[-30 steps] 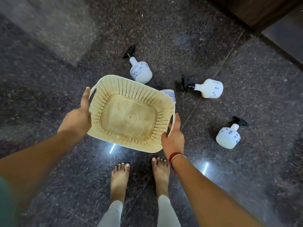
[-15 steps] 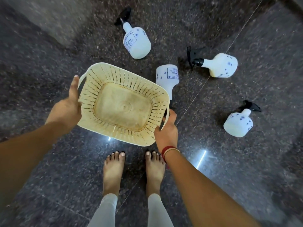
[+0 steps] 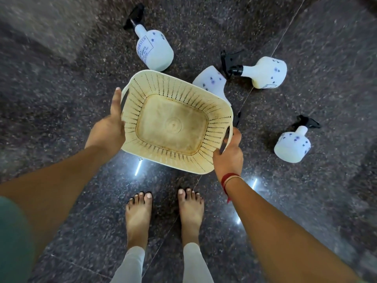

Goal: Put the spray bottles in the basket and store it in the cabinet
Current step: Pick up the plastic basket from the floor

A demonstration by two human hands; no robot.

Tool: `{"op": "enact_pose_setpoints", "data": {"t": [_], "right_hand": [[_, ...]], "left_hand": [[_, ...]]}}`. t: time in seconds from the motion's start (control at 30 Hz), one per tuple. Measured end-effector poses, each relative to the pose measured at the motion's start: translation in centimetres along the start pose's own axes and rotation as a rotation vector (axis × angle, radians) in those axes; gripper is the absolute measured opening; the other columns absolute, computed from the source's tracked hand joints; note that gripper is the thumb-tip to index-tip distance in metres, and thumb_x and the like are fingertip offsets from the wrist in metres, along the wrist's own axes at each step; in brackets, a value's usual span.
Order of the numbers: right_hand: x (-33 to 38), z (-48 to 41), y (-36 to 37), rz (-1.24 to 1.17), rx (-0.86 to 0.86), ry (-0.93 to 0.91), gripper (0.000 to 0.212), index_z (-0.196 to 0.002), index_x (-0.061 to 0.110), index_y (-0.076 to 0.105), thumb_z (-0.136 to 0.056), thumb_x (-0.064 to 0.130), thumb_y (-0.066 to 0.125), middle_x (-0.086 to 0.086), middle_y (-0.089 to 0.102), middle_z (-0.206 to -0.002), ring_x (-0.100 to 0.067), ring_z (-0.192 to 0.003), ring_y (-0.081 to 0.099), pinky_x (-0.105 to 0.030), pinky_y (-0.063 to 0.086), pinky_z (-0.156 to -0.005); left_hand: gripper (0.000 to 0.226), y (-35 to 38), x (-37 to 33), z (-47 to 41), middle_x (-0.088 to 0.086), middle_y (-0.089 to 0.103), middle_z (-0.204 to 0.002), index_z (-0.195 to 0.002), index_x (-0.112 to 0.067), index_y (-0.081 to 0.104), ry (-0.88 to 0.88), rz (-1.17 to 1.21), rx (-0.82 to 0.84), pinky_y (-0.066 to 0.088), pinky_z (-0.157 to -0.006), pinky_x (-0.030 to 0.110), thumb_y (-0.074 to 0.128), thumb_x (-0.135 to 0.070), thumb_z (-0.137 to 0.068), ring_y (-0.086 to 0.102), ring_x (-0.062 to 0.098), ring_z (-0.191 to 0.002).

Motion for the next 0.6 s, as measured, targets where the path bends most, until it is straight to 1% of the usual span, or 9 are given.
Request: {"op": "enact_pose_setpoints", "data": {"t": [0.13, 0.23, 0.3, 0.37, 0.4, 0.47, 0.5, 0.53, 0.6], "right_hand": [[-1.1, -1.1, -0.9, -0.003, -0.025, 0.011, 0.073, -0.148, 0.021, 0.021, -0.087, 0.001, 0.054, -0.011, 0.069, -0.105, -0.034, -0.095, 0.066, -0.04, 0.052, -0.083], [-1.3, -1.7, -1.2, -0.003, -0.015, -0.022, 0.07, -0.148, 0.019, 0.022, -0.089, 0.005, 0.056, -0.013, 0.069, -0.11, -0.035, -0.098, 0.066, -0.044, 0.052, -0.085], [-1.2, -2.4, -1.7, -0.05, -0.024, -0.048, 0.065, -0.147, 0.018, 0.025, -0.092, 0.023, 0.061, -0.014, 0.069, -0.113, -0.035, -0.099, 0.066, -0.041, 0.052, -0.084], [-1.2, -3.6, -2.7, -0.185, -0.079, -0.028, 0.065, -0.146, 0.017, 0.029, -0.094, 0.045, 0.055, -0.014, 0.064, -0.126, -0.034, -0.109, 0.064, -0.041, 0.052, -0.091], [-1.4, -4.6, -3.4, -0.266, -0.126, -0.006, 0.065, -0.146, 0.015, 0.031, -0.095, 0.05, 0.05, -0.015, 0.06, -0.133, -0.034, -0.116, 0.061, -0.043, 0.05, -0.097], [-2.0, -7.6, -4.9, -0.332, -0.205, 0.056, 0.062, -0.142, 0.01, 0.039, -0.095, 0.05, 0.048, -0.016, 0.052, -0.139, -0.031, -0.125, 0.054, -0.042, 0.043, -0.106], [-2.4, -9.6, -5.4, -0.285, -0.197, 0.094, 0.059, -0.139, 0.01, 0.042, -0.095, 0.048, 0.05, -0.016, 0.049, -0.14, -0.03, -0.125, 0.052, -0.04, 0.041, -0.107], [-2.9, -11.7, -5.7, -0.22, -0.148, 0.142, 0.057, -0.138, 0.01, 0.044, -0.095, 0.047, 0.053, -0.015, 0.047, -0.14, -0.03, -0.125, 0.051, -0.039, 0.04, -0.108], [-3.9, -15.5, -5.2, -0.169, 0.013, 0.273, 0.064, -0.141, 0.008, 0.043, -0.092, 0.047, 0.057, -0.015, 0.046, -0.145, -0.032, -0.128, 0.049, -0.042, 0.039, -0.11]], "left_hand": [[0.083, 0.9, -1.5, -0.3, 0.023, 0.062, -0.078, -0.147, -0.032, -0.021, 0.013, 0.018, 0.007, 0.044, -0.066, 0.043, 0.04, -0.011, -0.095, 0.057, 0.035, -0.068], [0.084, 1.7, -1.8, -0.2, 0.013, 0.054, -0.067, -0.146, -0.034, -0.022, 0.001, 0.038, 0.018, 0.042, -0.063, 0.04, 0.041, -0.012, -0.095, 0.053, 0.029, -0.061], [0.084, 2.2, -2.1, -0.2, 0.01, 0.053, -0.064, -0.147, -0.033, -0.023, 0.01, 0.039, 0.021, 0.04, -0.061, 0.038, 0.04, -0.012, -0.095, 0.052, 0.027, -0.057], [0.085, 2.5, -2.3, -0.4, 0.011, 0.055, -0.064, -0.147, -0.031, -0.022, 0.031, 0.033, 0.011, 0.04, -0.059, 0.037, 0.041, -0.011, -0.094, 0.053, 0.028, -0.056], [0.085, 2.5, -2.5, -0.5, 0.011, 0.056, -0.063, -0.147, -0.031, -0.021, 0.045, 0.029, 0.002, 0.039, -0.057, 0.036, 0.042, -0.01, -0.094, 0.052, 0.028, -0.054], [0.087, 2.7, -2.6, -0.7, 0.007, 0.053, -0.06, -0.148, -0.03, -0.021, 0.068, 0.019, -0.018, 0.033, -0.051, 0.032, 0.043, -0.008, -0.092, 0.049, 0.024, -0.049], [0.088, 2.8, -2.6, -0.8, 0.005, 0.052, -0.058, -0.147, -0.031, -0.021, 0.078, 0.012, -0.028, 0.031, -0.049, 0.03, 0.043, -0.008, -0.091, 0.048, 0.02, -0.047], [0.089, 2.9, -2.5, -0.9, 0.004, 0.051, -0.057, -0.147, -0.031, -0.021, 0.089, 0.009, -0.037, 0.03, -0.049, 0.03, 0.044, -0.008, -0.091, 0.046, 0.018, -0.047], [0.09, 3.1, -2.3, -1.1, 0.003, 0.05, -0.058, -0.147, -0.032, -0.021, 0.11, 0.013, -0.056, 0.034, -0.051, 0.03, 0.045, -0.008, -0.09, 0.045, 0.017, -0.046]]}}
Point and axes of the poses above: each hand's wrist, its own z-axis away from the middle knuckle, its own y-axis out of the palm, x = y × z, the point moved 9 cm from there along -z, towards the middle knuckle
